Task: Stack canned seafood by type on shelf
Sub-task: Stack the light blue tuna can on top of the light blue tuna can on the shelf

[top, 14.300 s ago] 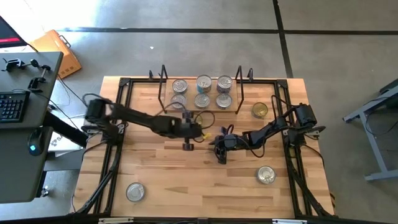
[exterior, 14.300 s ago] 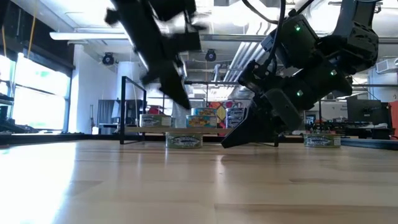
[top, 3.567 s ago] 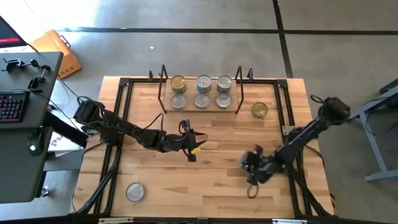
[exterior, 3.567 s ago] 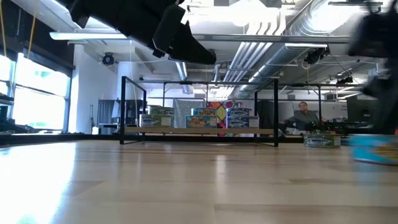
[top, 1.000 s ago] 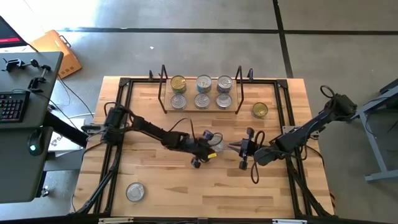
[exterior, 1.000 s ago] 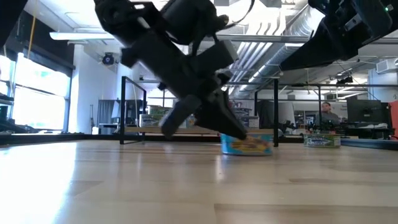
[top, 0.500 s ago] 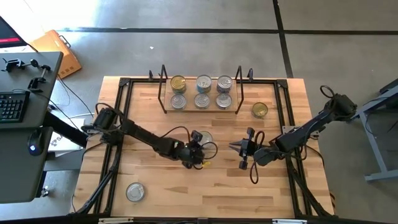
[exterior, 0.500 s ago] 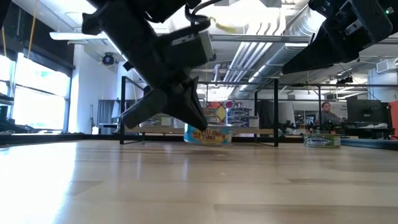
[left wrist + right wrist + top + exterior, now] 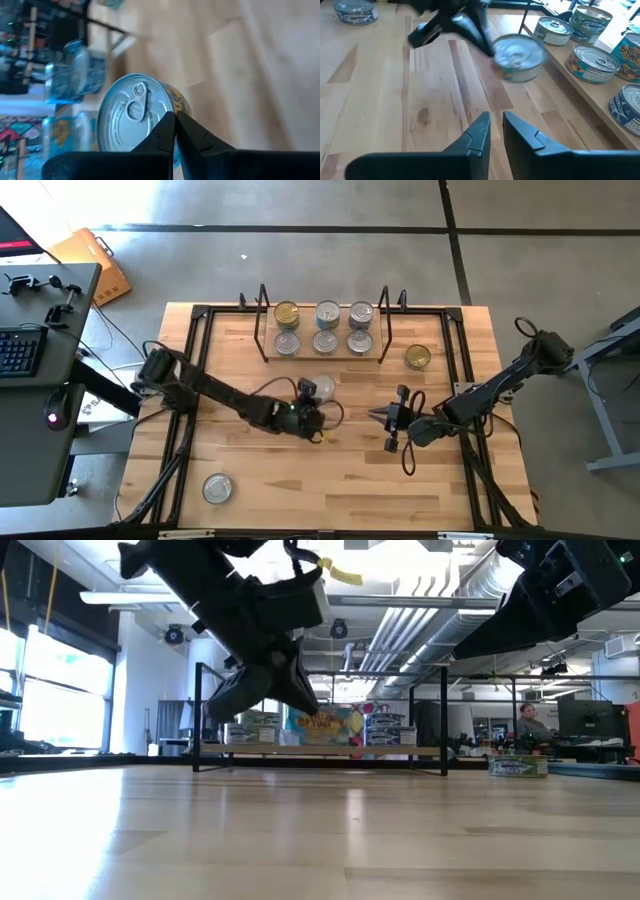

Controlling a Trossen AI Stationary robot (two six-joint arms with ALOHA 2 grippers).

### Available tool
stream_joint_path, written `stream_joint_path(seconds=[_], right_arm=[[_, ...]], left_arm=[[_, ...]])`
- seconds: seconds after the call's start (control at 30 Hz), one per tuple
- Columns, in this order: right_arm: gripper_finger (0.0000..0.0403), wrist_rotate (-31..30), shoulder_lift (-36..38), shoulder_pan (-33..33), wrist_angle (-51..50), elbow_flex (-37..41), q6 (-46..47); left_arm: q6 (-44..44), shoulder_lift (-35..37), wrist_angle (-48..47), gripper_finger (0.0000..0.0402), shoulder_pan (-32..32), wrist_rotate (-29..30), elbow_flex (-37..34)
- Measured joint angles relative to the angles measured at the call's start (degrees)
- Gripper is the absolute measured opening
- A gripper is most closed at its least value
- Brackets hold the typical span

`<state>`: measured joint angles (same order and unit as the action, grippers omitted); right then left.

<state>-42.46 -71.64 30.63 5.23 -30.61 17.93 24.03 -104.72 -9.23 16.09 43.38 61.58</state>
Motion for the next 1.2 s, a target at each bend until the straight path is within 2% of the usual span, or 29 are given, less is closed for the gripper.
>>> stream_joint_path(seconds=[0.13, 0.27, 0.43, 0.57, 0.83, 0.97, 1.2], right_arm=[[0.0044, -0.6, 0.0, 0.0, 0.0, 0.0, 0.0], [0.0044, -1.0, 0.0, 0.0, 0.1, 0.0, 0.0], [0.0044, -1.0, 0.0, 0.0, 0.1, 0.0, 0.1], [0.0044, -1.0, 0.0, 0.0, 0.0, 0.0, 0.3], [0.0044, -1.0, 0.0, 0.0, -0.1, 0.0, 0.7], [0.0044, -1.0, 0.0, 0.0, -0.1, 0.0, 0.7], [0.0044, -1.0, 0.0, 0.0, -0.1, 0.0, 0.7]], left_arm=[[2.4, 4.1, 1.0, 0.0, -4.1, 0.6, -0.2], [5.6, 7.1, 5.6, 0.0, -10.8, -6.4, -0.1], [8.2, 6.5, 8.9, 0.0, -20.2, -18.2, -0.1], [8.4, 5.1, 9.4, 0.0, -25.2, -19.7, -0.1], [8.1, 4.2, 9.7, 0.0, -28.2, -23.9, -0.1], [7.7, 4.1, 9.6, 0.0002, -28.5, -23.9, -0.1], [8.1, 4.1, 9.6, 0.0043, -28.5, -23.7, -0.1]])
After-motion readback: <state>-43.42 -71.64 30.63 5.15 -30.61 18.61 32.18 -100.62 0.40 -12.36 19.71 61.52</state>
